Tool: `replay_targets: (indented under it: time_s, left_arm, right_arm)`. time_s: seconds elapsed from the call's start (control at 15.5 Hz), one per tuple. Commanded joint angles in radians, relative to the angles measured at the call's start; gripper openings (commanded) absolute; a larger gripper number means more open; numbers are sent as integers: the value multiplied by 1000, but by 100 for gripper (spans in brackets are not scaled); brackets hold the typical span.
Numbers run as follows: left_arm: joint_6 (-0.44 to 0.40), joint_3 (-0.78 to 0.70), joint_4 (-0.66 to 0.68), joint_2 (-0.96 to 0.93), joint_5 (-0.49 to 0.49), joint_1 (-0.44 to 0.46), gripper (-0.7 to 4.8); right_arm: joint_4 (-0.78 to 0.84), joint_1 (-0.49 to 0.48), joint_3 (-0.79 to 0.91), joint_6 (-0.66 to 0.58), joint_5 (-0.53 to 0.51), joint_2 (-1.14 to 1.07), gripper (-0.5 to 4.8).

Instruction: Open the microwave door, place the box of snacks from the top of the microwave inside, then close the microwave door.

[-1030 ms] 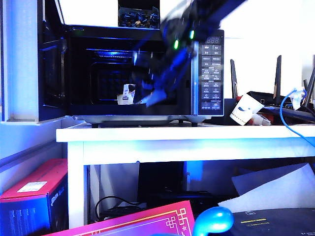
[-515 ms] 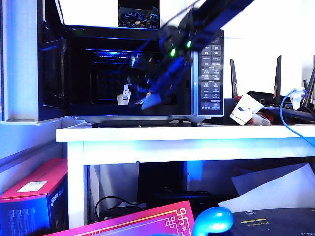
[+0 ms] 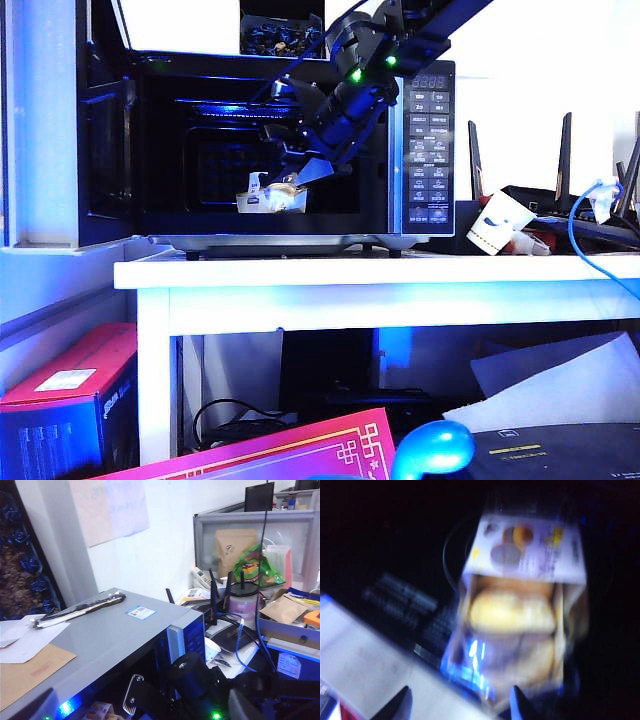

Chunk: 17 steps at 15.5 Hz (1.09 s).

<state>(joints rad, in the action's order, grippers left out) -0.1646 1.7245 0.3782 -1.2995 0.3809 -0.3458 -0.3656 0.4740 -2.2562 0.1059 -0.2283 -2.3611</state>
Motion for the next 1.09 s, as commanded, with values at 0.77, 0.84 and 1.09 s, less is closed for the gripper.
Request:
replay_targets:
  time_s: [0.77, 0.84, 1.09]
  left_arm:
    - [1, 5, -11, 4, -2, -1, 479]
    - [1, 5, -9, 4, -2, -1, 479]
    - [1, 5, 2, 4, -2, -1, 479]
  right_arm:
    - [37, -1, -3, 59, 73, 5, 260]
    - [23, -1, -3, 59, 73, 4, 260]
    - [87, -1, -3, 59, 81, -22, 260]
